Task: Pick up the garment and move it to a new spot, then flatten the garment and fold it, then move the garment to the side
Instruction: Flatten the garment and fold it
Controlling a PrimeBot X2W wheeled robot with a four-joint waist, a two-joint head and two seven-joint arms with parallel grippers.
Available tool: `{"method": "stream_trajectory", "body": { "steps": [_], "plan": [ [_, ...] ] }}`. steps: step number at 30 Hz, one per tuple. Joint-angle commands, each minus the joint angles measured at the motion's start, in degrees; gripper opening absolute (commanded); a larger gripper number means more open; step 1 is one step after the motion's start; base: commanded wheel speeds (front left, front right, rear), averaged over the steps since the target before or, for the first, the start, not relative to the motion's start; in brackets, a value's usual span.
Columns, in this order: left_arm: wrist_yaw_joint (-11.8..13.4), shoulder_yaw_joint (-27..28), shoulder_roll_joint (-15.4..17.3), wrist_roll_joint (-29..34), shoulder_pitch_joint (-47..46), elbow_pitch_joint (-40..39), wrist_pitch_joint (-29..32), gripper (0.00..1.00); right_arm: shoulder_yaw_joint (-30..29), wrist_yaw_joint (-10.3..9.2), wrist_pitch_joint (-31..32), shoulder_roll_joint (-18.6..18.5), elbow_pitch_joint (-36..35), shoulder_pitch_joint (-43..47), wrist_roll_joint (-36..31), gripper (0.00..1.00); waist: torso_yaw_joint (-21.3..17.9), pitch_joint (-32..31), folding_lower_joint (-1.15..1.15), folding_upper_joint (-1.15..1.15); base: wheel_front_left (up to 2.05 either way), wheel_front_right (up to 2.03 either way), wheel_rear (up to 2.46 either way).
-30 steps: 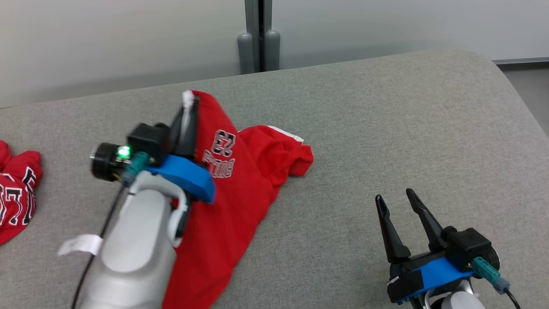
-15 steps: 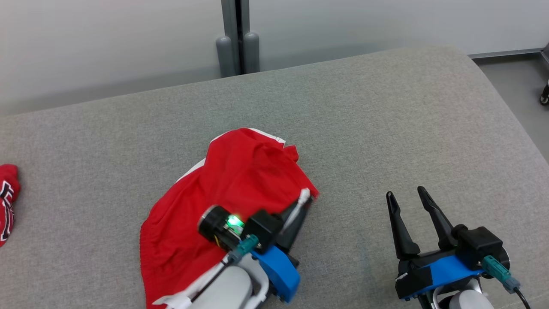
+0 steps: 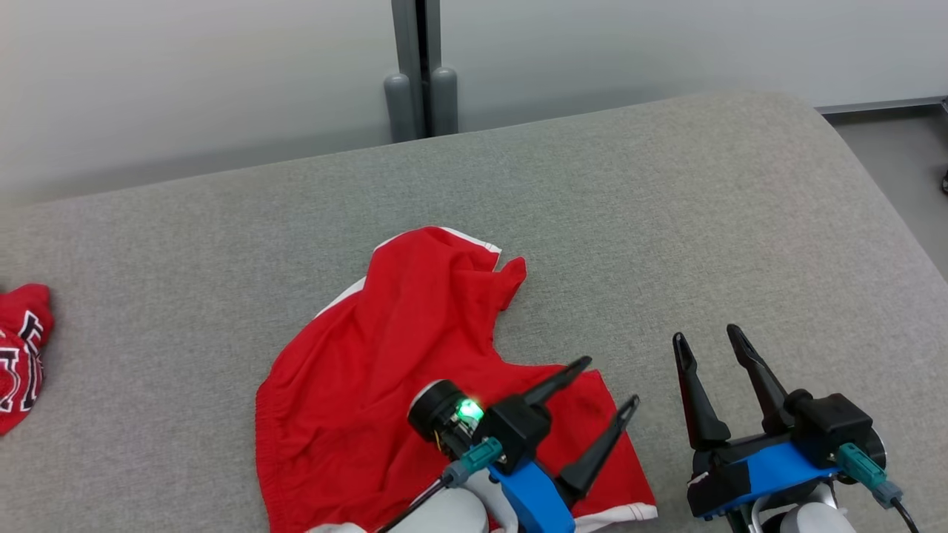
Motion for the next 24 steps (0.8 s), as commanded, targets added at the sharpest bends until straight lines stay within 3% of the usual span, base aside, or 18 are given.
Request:
{"method": "stream_trajectory", "body": {
  "steps": [1, 5, 12, 17, 24],
  "plan": [
    [1.27, 0.85, 0.14, -0.7, -0.97, -0.36, -0.51, 1.0, -0.39, 0.03, -0.21, 0.0, 0.05, 0.63, -0.46, 1.0, 0.75, -0.57, 0.0, 0.0, 0.0, 0.0, 0.0],
    [3.96, 5.36, 0.24, -0.33, -0.65, -1.31, -0.75, 1.0, -0.3, 0.03, -0.21, 0.0, 0.04, 1.15, -0.18, 1.0, 1.95, -1.49, 0.0, 0.0, 0.0, 0.0, 0.0],
    [8.49, 18.18, 4.57, 4.03, 5.24, -8.23, -0.75, 1.0, -0.33, 0.03, -0.21, 0.0, -0.13, 2.08, 0.04, 1.0, 4.13, -2.76, 0.0, 0.0, 0.0, 0.0, 0.0],
    [9.84, 26.3, 7.14, 6.88, 10.29, -12.2, -0.75, 1.0, -1.17, 0.03, -0.21, 0.0, -0.37, 2.39, -0.32, 1.0, 5.8, -3.09, 0.0, 0.0, 0.0, 0.0, 0.0],
    [10.47, 34.44, 8.12, 9.39, 15.43, -15.24, -0.76, 1.0, -2.03, 0.03, -0.2, 0.0, -0.71, 3.2, -0.84, 1.0, 7.5, -3.81, 0.0, 0.0, 0.0, 0.0, 0.0]
  ]
}}
